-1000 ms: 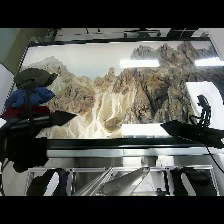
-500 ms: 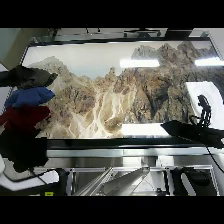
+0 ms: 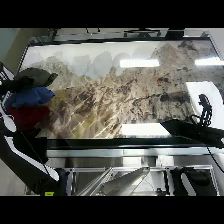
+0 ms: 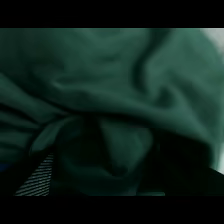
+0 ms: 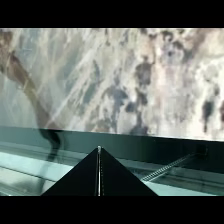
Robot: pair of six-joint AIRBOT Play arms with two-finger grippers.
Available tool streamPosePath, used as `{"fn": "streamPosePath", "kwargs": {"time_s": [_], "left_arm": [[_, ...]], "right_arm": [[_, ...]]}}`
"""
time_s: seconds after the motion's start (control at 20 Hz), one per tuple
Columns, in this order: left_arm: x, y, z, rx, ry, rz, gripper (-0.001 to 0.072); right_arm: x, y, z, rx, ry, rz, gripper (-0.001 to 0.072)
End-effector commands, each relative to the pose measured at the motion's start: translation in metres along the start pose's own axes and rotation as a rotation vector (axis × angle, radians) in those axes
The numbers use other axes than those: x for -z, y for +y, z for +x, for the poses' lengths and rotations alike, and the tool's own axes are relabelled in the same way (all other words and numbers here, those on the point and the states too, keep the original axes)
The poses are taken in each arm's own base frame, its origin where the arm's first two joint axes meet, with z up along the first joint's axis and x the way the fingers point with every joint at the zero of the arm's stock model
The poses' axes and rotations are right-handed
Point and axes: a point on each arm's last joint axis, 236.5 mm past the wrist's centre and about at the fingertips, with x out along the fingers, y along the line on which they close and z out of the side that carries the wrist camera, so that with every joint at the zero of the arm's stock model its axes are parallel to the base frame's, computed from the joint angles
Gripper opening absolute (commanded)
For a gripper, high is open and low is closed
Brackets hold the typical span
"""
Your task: Fold the shirts.
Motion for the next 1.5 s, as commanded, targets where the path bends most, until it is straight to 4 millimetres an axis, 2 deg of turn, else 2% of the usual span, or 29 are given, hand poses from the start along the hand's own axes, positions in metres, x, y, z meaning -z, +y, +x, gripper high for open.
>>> {"fn": "streamPosePath", "kwargs": {"time_s": [0.0,0.05,0.1,0.15,0.25,0.3,0.4,0.45,0.55,0.6,0.65,0.75,0.85,0.9,1.0,1.1,1.2,1.45], "left_arm": [[0.023,0.014,0.04,-0.046,0.004,0.079,0.0715],[0.021,0.007,0.042,-0.043,-0.003,0.106,0.0615],[0.015,-0.001,0.042,-0.039,-0.017,0.123,0.0337],[0.005,-0.008,0.038,-0.031,-0.031,0.136,0.0008],[-0.019,-0.028,0.019,0.002,-0.054,0.156,0.0023],[-0.035,-0.044,0.005,0.023,-0.085,0.169,0.0023],[-0.075,-0.081,-0.034,0.066,-0.194,0.178,0.0023],[-0.096,-0.104,-0.06,0.092,-0.257,0.188,0.0023],[-0.126,-0.156,-0.11,0.16,-0.352,0.213,0.0023],[-0.13,-0.19,-0.137,0.22,-0.37,0.234,0.0023],[-0.125,-0.23,-0.163,0.3,-0.361,0.258,0.0023],[-0.091,-0.31,-0.211,0.501,-0.295,0.291,0.0023],[-0.035,-0.393,-0.261,0.743,-0.168,0.347,0.0023],[-0.006,-0.425,-0.282,0.829,-0.104,0.388,0.0023],[0.044,-0.469,-0.302,0.901,0.004,0.431,0.0022],[0.088,-0.498,-0.309,0.952,0.104,0.437,0.0023],[0.131,-0.512,-0.3,0.971,0.228,0.414,0.002],[0.216,-0.512,-0.262,0.948,0.444,0.383,0.0024]], "right_arm": [[-0.004,0.0,0.001,0.0,-0.015,0.001,0.0017],[-0.004,0.0,0.001,0.0,-0.016,0.001,0.0017],[-0.005,-0.001,0.001,0.001,-0.017,0.002,0.0017],[-0.005,-0.002,0.001,0.004,-0.015,0.002,0.0017],[-0.005,-0.001,0.001,0.003,-0.015,0.003,0.0017],[-0.005,-0.002,0.002,0.004,-0.014,0.003,0.0017],[-0.005,-0.002,0.002,0.005,-0.011,0.005,0.0017],[-0.005,-0.002,0.002,0.005,-0.011,0.006,0.0017],[-0.004,-0.002,0.002,0.005,-0.011,0.006,0.0017],[-0.005,-0.002,0.002,0.005,-0.011,0.005,0.0017],[-0.004,-0.002,0.002,0.005,-0.011,0.006,0.0017],[-0.005,-0.002,0.002,0.005,-0.011,0.006,0.0018],[-0.005,-0.002,0.003,0.005,-0.01,0.006,0.0017],[-0.004,-0.002,0.003,0.005,-0.01,0.006,0.0018],[-0.005,-0.002,0.003,0.005,-0.012,0.006,0.0018],[-0.006,-0.002,0.002,0.005,-0.017,0.006,0.0018],[-0.002,-0.002,0.003,0.006,0.002,0.006,0.0017],[0.002,-0.003,0.002,0.006,0.018,-0.025,0.0029]]}}
